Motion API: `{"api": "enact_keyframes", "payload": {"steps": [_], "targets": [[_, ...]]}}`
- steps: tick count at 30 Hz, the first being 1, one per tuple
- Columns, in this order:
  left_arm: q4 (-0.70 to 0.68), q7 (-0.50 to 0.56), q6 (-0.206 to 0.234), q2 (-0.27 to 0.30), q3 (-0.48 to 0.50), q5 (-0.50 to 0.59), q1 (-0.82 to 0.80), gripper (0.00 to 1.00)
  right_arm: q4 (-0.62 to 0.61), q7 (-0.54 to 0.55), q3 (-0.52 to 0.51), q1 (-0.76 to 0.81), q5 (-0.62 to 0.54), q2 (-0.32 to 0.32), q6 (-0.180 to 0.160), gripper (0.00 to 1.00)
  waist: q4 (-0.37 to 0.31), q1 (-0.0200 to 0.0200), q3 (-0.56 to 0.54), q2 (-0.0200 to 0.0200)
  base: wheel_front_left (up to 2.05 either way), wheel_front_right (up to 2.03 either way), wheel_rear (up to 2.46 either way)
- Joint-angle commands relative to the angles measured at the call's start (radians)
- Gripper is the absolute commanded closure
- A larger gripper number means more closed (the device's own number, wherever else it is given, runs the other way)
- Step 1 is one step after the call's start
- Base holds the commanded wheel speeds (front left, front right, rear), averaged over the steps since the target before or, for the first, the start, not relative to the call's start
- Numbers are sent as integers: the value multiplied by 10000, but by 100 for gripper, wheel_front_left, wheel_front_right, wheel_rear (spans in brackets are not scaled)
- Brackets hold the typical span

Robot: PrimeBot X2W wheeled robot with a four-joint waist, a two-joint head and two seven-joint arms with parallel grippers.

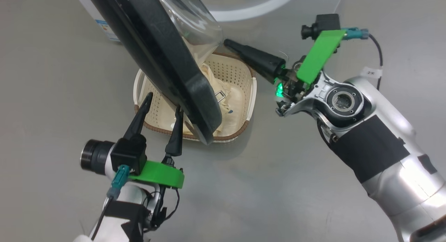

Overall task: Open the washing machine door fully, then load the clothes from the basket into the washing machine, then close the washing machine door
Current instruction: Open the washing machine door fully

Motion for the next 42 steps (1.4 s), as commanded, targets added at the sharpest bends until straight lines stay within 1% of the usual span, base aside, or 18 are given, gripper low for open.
{"api": "enact_keyframes", "payload": {"steps": [1,2,8,10,11,12,16,19,21,23,25,26,27,28,32,35,37,42], "targets": [[-267,-69,-2,139,366,61,42,0,-287,-285,-169,189,43,61,-27,100,-21,0,-30,0,0,0,0],[-228,-69,2,139,398,68,76,0,-268,-1006,-448,298,-98,-131,-27,100,-64,0,-98,0,0,0,0],[-131,-69,2,162,548,96,235,0,-486,-3317,-1200,915,-998,-824,-27,100,-212,0,-373,0,0,0,0],[-101,-69,1,169,594,99,296,0,-538,-4099,-1341,1213,-1574,-1196,-27,47,-262,0,-478,0,0,0,0],[-87,-69,2,175,618,102,324,0,-516,-4501,-1375,1362,-1919,-1367,-27,8,-294,0,-529,0,0,0,0],[-71,-69,1,180,643,101,356,0,-508,-4828,-1409,1528,-2166,-1483,-27,0,-325,0,-591,0,0,0,0],[9,-69,1,223,751,97,506,0,-200,-6124,-1504,2105,-3479,-1942,-27,0,-490,0,-852,0,0,0,0],[68,-69,-12,257,810,92,634,0,270,-6581,-1658,2434,-4924,-2167,-27,0,-617,0,-1052,0,0,0,0],[104,-69,-16,276,853,83,725,0,624,-6691,-2016,2621,-6235,-2249,-27,0,-705,0,-1190,0,0,0,0],[121,-69,-13,299,906,71,821,0,784,-6712,-2985,2792,-8105,-2214,-27,0,-797,0,-1298,0,0,0,0],[146,-69,-7,311,957,59,904,0,668,-6716,-4108,3160,-10376,-1968,-27,0,-864,0,-1423,0,0,0,0],[161,-69,-4,313,981,49,943,0,521,-6717,-4599,3434,-11185,-1644,-27,0,-889,0,-1471,0,0,0,0],[177,-69,-1,316,1006,38,975,0,362,-6718,-5002,3726,-11822,-1304,-27,0,-915,0,-1524,0,0,0,0],[177,-69,-1,316,1006,38,975,0,362,-6718,-5002,3726,-11822,-1304,-27,0,-915,0,-1524,0,0,0,0],[241,-69,13,343,1113,5,1140,0,-413,-6720,-6160,4757,-14259,-392,-27,0,-1051,0,-1746,0,0,0,0],[283,-69,22,365,1179,-15,1289,0,-953,-6720,-6685,5475,-15417,59,-27,0,-1138,0,-1893,0,0,0,0],[300,-69,22,374,1215,-29,1371,0,-1266,-6720,-6934,5926,-15933,249,-27,0,-1178,0,-1981,0,0,0,0],[331,-69,27,399,1305,-63,1578,0,-1918,-6705,-7041,6992,-16891,505,-27,0,-1284,0,-2200,0,0,0,0]]}}
